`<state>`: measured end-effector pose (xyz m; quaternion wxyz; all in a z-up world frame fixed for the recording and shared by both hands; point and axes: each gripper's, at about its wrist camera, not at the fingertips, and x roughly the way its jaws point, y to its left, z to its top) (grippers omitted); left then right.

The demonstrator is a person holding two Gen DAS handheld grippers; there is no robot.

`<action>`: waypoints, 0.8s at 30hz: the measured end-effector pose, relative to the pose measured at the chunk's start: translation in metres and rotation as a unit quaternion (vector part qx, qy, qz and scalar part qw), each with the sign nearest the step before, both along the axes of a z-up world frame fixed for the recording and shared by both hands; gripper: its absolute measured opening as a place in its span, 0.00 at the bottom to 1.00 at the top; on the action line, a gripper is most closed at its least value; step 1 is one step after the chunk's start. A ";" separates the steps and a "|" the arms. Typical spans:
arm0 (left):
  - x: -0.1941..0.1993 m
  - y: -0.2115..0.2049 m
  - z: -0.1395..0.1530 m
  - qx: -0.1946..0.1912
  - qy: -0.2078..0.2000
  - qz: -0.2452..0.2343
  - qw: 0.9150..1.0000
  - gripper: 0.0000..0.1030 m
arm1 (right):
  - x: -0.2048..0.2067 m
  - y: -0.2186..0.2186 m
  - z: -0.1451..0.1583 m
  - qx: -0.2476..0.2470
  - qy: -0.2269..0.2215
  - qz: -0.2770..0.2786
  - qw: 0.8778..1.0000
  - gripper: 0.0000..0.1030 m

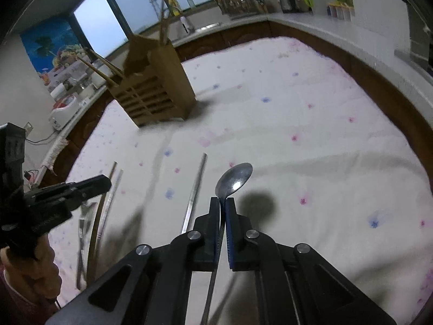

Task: Organize utensils
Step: 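Close the left tool on a wooden chopstick while the right tool grasps the steel spoon, then carry the chopstick with the left tool into the holder while the right tool inserts the spoon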

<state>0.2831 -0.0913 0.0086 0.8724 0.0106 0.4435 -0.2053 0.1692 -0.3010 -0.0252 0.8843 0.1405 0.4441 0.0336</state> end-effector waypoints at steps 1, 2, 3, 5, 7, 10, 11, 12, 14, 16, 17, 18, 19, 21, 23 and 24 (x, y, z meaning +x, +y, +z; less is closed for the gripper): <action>-0.004 0.005 0.009 -0.009 -0.009 0.004 1.000 0.03 | -0.001 0.002 0.007 -0.002 -0.007 0.001 1.000 0.03; -0.008 0.010 0.015 -0.017 -0.017 0.005 1.000 0.03 | -0.003 0.004 0.013 -0.002 -0.016 0.003 1.000 0.03; -0.013 0.017 0.025 -0.030 -0.028 0.010 0.999 0.03 | -0.005 0.006 0.021 -0.004 -0.025 0.004 1.000 0.02; -0.020 0.030 0.038 -0.044 -0.044 0.017 0.998 0.03 | -0.007 0.011 0.033 -0.011 -0.040 0.006 0.999 0.02; -0.031 0.047 0.053 -0.062 -0.061 0.025 0.996 0.03 | -0.011 0.016 0.048 -0.018 -0.059 0.009 0.998 0.02; -0.048 0.065 0.069 -0.078 -0.081 0.035 0.993 0.03 | -0.015 0.024 0.065 -0.025 -0.081 0.014 0.996 0.02; -0.053 0.071 0.074 -0.084 -0.088 0.038 0.992 0.03 | -0.016 0.026 0.069 -0.029 -0.086 0.015 0.996 0.02; -0.059 0.075 0.078 -0.088 -0.093 0.040 0.991 0.03 | -0.017 0.029 0.074 -0.034 -0.094 0.017 0.995 0.02; -0.069 0.084 0.083 -0.095 -0.102 0.045 0.989 0.03 | -0.019 0.033 0.083 -0.039 -0.109 0.019 0.993 0.02; -0.082 0.091 0.089 -0.100 -0.111 0.049 0.988 0.03 | -0.022 0.036 0.090 -0.043 -0.122 0.021 0.991 0.02; -0.088 0.097 0.092 -0.104 -0.117 0.053 0.986 0.03 | -0.022 0.038 0.093 -0.046 -0.128 0.023 0.990 0.02; -0.092 0.100 0.094 -0.108 -0.122 0.056 0.985 0.03 | -0.021 0.040 0.096 -0.047 -0.132 0.024 0.990 0.02; -0.094 0.102 0.095 -0.111 -0.124 0.058 0.984 0.03 | -0.021 0.042 0.099 -0.048 -0.136 0.026 0.989 0.02; -0.100 0.108 0.096 -0.116 -0.130 0.062 0.983 0.03 | -0.019 0.044 0.102 -0.047 -0.139 0.028 0.989 0.02; -0.101 0.112 0.097 -0.119 -0.135 0.065 0.982 0.03 | -0.020 0.045 0.104 -0.048 -0.143 0.027 0.988 0.02; -0.105 0.115 0.098 -0.122 -0.139 0.067 0.980 0.03 | -0.019 0.046 0.105 -0.049 -0.145 0.027 0.988 0.02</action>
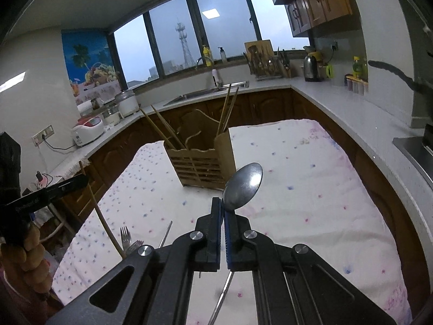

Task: Organize utensils
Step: 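Carry the chopstick with the left tool into the holder while the right tool inserts the spoon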

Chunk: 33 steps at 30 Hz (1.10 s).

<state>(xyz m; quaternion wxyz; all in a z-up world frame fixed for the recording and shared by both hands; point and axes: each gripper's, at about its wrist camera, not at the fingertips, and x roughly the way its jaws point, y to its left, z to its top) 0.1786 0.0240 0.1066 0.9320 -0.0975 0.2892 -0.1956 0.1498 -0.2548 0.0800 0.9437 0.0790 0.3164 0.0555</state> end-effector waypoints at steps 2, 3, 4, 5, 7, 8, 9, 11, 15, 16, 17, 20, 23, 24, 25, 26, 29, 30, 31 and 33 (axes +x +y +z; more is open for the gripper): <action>-0.002 0.004 0.001 -0.003 -0.004 0.004 1.000 0.03 | 0.000 0.000 0.002 0.002 -0.003 0.000 1.000 0.02; -0.001 0.005 0.000 -0.004 -0.006 0.006 1.000 0.03 | 0.000 0.000 0.002 0.003 -0.004 0.000 1.000 0.02; 0.000 0.007 0.001 -0.006 -0.008 0.008 1.000 0.03 | 0.001 0.000 0.003 0.003 -0.005 0.000 1.000 0.02; 0.002 0.007 0.000 -0.006 -0.008 0.009 1.000 0.03 | 0.003 0.000 0.004 0.002 -0.006 0.000 1.000 0.02; 0.001 0.011 0.002 -0.010 -0.013 0.013 1.000 0.03 | 0.004 0.000 0.005 0.003 -0.008 0.001 1.000 0.02; 0.002 0.013 0.002 -0.012 -0.014 0.014 1.000 0.03 | 0.006 0.000 0.006 0.003 -0.010 0.001 1.000 0.02; 0.004 0.013 0.002 -0.013 -0.016 0.016 1.000 0.03 | 0.008 0.000 0.007 0.003 -0.011 0.001 1.000 0.02; 0.006 0.017 0.003 -0.016 -0.020 0.018 1.000 0.03 | 0.010 0.001 0.009 0.003 -0.014 0.001 1.000 0.02; 0.013 0.021 0.007 -0.023 -0.027 0.025 0.999 0.03 | 0.014 0.001 0.012 0.002 -0.020 0.003 1.000 0.02; 0.015 0.023 0.008 -0.025 -0.029 0.026 0.999 0.03 | 0.016 0.002 0.012 0.002 -0.021 0.003 1.000 0.02; 0.018 0.023 0.009 -0.027 -0.030 0.027 0.999 0.03 | 0.018 0.002 0.013 0.002 -0.022 0.004 1.000 0.02; 0.024 0.027 0.012 -0.037 -0.036 0.032 0.998 0.03 | 0.024 0.001 0.013 0.002 -0.024 0.004 1.000 0.02; 0.031 0.031 0.013 -0.043 -0.042 0.038 0.997 0.03 | 0.029 0.001 0.013 0.003 -0.026 0.002 1.000 0.02; 0.034 0.032 0.014 -0.045 -0.045 0.040 0.997 0.03 | 0.031 0.001 0.013 0.003 -0.027 0.001 1.000 0.02; 0.036 0.033 0.015 -0.046 -0.049 0.043 0.997 0.03 | 0.033 0.001 0.013 0.005 -0.028 0.000 1.000 0.02; 0.037 0.034 0.015 -0.047 -0.052 0.044 0.997 0.03 | 0.036 0.001 0.013 0.005 -0.028 0.000 1.000 0.02; 0.046 0.036 0.018 -0.055 -0.062 0.049 0.995 0.03 | 0.044 0.001 0.014 0.007 -0.032 -0.001 0.999 0.02; 0.050 0.036 0.019 -0.057 -0.065 0.051 0.995 0.03 | 0.047 0.002 0.015 0.007 -0.033 -0.001 0.999 0.02; 0.055 0.035 0.021 -0.057 -0.070 0.052 0.995 0.03 | 0.051 0.002 0.017 0.007 -0.036 -0.001 0.999 0.02; 0.063 0.035 0.025 -0.057 -0.078 0.054 0.994 0.03 | 0.058 0.001 0.020 0.008 -0.042 -0.002 0.999 0.02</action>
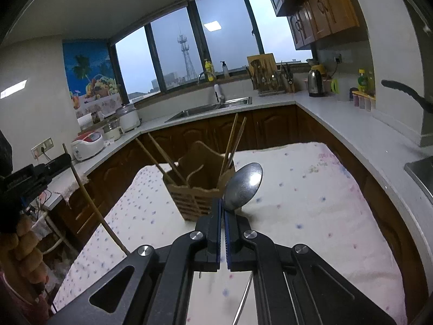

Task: Organize utensils
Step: 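Carry the chopstick with the left tool into the holder while the right tool inserts the spoon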

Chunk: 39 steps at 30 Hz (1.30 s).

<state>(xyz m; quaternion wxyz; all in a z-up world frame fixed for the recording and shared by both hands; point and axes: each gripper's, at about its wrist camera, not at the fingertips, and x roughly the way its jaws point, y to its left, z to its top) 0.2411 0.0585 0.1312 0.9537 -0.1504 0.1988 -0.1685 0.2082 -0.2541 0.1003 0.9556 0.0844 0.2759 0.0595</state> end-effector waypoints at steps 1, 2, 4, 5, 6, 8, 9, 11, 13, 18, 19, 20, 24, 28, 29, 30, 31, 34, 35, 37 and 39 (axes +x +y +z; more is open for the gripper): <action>0.004 -0.001 0.002 0.000 -0.005 0.001 1.000 0.03 | 0.005 0.000 0.002 0.001 -0.003 -0.002 1.000 0.02; 0.006 0.000 0.002 -0.001 -0.008 0.002 1.000 0.03 | 0.008 0.000 0.004 0.002 -0.006 -0.003 1.000 0.02; 0.015 0.000 0.006 -0.001 -0.021 0.009 1.000 0.03 | 0.019 0.001 0.008 0.004 -0.013 -0.002 1.000 0.02; 0.019 0.000 0.007 -0.002 -0.025 0.012 1.000 0.03 | 0.023 0.001 0.010 0.004 -0.017 -0.002 1.000 0.02; 0.026 0.000 0.011 -0.005 -0.031 0.015 0.999 0.03 | 0.028 0.001 0.012 0.004 -0.021 -0.002 1.000 0.02; 0.034 0.001 0.011 -0.007 -0.039 0.021 0.999 0.03 | 0.040 0.002 0.018 0.003 -0.032 -0.001 0.999 0.02; 0.042 0.001 0.013 -0.008 -0.045 0.027 0.999 0.03 | 0.046 0.002 0.020 0.002 -0.036 -0.002 0.999 0.02; 0.049 -0.001 0.014 -0.004 -0.059 0.036 0.998 0.03 | 0.060 0.001 0.025 0.002 -0.046 -0.003 0.999 0.02; 0.063 -0.003 0.016 -0.003 -0.082 0.045 0.996 0.03 | 0.073 0.001 0.029 0.002 -0.054 -0.005 0.999 0.02; 0.096 -0.012 0.008 -0.004 -0.098 0.066 0.993 0.03 | 0.100 0.004 0.033 -0.005 -0.072 -0.009 0.997 0.02; 0.107 -0.015 0.005 -0.003 -0.100 0.074 0.992 0.03 | 0.104 0.005 0.033 -0.008 -0.075 -0.010 0.997 0.02; 0.113 -0.018 0.001 -0.003 -0.102 0.079 0.992 0.03 | 0.110 0.007 0.032 -0.015 -0.079 -0.012 0.997 0.02; 0.135 -0.031 -0.023 -0.007 -0.097 0.094 0.991 0.03 | 0.126 0.011 0.018 -0.030 -0.074 -0.018 0.997 0.02; 0.149 -0.046 -0.051 -0.017 -0.084 0.105 0.991 0.03 | 0.137 0.016 -0.001 -0.034 -0.059 -0.020 0.997 0.02; 0.151 -0.049 -0.057 -0.018 -0.081 0.108 0.991 0.03 | 0.138 0.016 -0.005 -0.035 -0.056 -0.021 0.998 0.02; 0.154 -0.051 -0.061 -0.019 -0.079 0.110 0.991 0.03 | 0.140 0.017 -0.009 -0.037 -0.053 -0.021 0.998 0.02; 0.158 -0.056 -0.071 -0.019 -0.075 0.111 0.991 0.03 | 0.142 0.019 -0.015 -0.038 -0.047 -0.019 0.998 0.02; 0.170 -0.064 -0.084 -0.013 -0.061 0.107 0.992 0.03 | 0.148 0.023 -0.030 -0.040 -0.030 -0.015 0.999 0.02; 0.172 -0.067 -0.087 -0.010 -0.057 0.105 0.993 0.03 | 0.149 0.024 -0.033 -0.040 -0.026 -0.013 0.999 0.02; 0.177 -0.074 -0.098 -0.003 -0.047 0.099 0.994 0.03 | 0.151 0.026 -0.042 -0.038 -0.014 -0.009 0.999 0.02; 0.180 -0.073 -0.099 0.001 -0.040 0.097 0.995 0.03 | 0.153 0.028 -0.047 -0.039 -0.005 -0.007 0.999 0.02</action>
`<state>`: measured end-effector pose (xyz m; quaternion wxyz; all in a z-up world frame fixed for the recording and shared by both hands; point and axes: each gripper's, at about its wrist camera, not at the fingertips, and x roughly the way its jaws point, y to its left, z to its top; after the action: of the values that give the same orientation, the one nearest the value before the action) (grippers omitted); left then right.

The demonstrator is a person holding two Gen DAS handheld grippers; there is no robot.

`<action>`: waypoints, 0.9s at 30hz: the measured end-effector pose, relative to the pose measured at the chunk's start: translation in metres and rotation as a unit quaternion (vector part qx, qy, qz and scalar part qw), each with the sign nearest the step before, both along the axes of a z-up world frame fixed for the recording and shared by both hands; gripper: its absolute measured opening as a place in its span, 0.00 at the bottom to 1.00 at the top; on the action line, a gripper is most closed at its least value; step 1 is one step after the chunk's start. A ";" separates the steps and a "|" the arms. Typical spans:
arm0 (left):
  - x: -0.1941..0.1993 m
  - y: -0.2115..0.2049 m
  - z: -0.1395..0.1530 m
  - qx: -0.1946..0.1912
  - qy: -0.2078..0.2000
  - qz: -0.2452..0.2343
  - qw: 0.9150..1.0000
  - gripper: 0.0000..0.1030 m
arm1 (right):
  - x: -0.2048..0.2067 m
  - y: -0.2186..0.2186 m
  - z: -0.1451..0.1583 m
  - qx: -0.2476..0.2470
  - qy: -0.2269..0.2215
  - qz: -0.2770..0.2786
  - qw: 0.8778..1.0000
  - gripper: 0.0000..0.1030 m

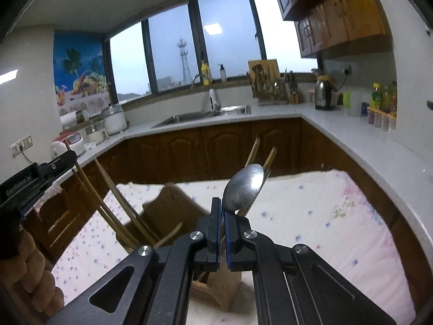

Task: Organize utensils
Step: 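Carry the chopstick with the left tool into the holder while the right tool inserts the spoon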

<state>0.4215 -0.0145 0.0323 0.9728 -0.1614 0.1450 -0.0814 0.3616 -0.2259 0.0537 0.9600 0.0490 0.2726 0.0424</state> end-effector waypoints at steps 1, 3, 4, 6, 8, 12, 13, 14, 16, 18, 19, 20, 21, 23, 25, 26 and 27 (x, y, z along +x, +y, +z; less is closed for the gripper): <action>0.002 -0.001 -0.002 -0.001 0.004 -0.005 1.000 0.03 | 0.001 0.001 -0.004 0.002 0.007 0.003 1.000 0.02; 0.001 0.007 0.000 0.001 0.007 -0.012 1.000 0.03 | 0.003 0.001 -0.010 0.006 0.019 0.009 1.000 0.02; 0.004 0.004 -0.001 0.005 0.010 -0.016 1.000 0.03 | 0.004 0.002 -0.012 0.008 0.026 0.011 1.000 0.02; 0.010 0.006 0.002 0.006 0.018 -0.023 1.000 0.03 | 0.007 0.001 -0.017 0.014 0.039 0.016 0.999 0.02; 0.006 0.017 0.004 0.006 0.017 -0.025 1.000 0.03 | 0.011 0.003 -0.022 0.019 0.055 0.022 0.998 0.02; 0.001 0.025 0.008 0.012 0.017 -0.030 0.999 0.03 | 0.012 0.006 -0.027 0.015 0.065 0.021 0.998 0.02; 0.000 0.026 0.007 0.013 0.018 -0.029 0.999 0.03 | 0.012 0.004 -0.027 0.018 0.066 0.020 0.997 0.02; 0.000 0.027 0.005 0.012 0.019 -0.030 0.999 0.03 | 0.012 0.003 -0.027 0.024 0.068 0.020 0.997 0.02; 0.002 0.029 0.008 0.012 0.021 -0.035 0.999 0.03 | 0.012 0.003 -0.026 0.024 0.069 0.019 0.997 0.02; 0.002 0.029 0.008 0.014 0.022 -0.034 0.999 0.03 | 0.012 0.004 -0.026 0.023 0.069 0.018 0.997 0.02; 0.003 0.028 0.007 0.015 0.022 -0.033 0.999 0.03 | 0.012 0.004 -0.026 0.025 0.069 0.017 0.997 0.02; 0.003 0.028 0.007 0.014 0.022 -0.034 0.999 0.03 | 0.013 0.004 -0.026 0.027 0.070 0.018 0.997 0.02; 0.003 0.027 0.006 0.014 0.022 -0.034 0.999 0.03 | 0.014 0.002 -0.027 0.028 0.070 0.018 0.997 0.02; 0.003 0.027 0.008 0.017 0.023 -0.035 0.999 0.03 | 0.014 0.002 -0.027 0.029 0.071 0.018 0.997 0.02; 0.003 0.026 0.007 0.022 0.022 -0.034 0.999 0.03 | 0.014 0.002 -0.027 0.029 0.071 0.018 0.997 0.02; 0.004 0.025 0.006 0.025 0.023 -0.034 0.999 0.03 | 0.015 0.002 -0.027 0.029 0.071 0.018 0.997 0.02; 0.004 0.026 0.008 0.026 0.024 -0.035 0.999 0.03 | 0.015 0.002 -0.027 0.028 0.071 0.019 0.997 0.03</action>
<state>0.4258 0.0110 0.0399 0.9694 -0.1331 0.1757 -0.1079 0.3764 -0.2241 0.0264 0.9355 0.0734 0.3395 0.0645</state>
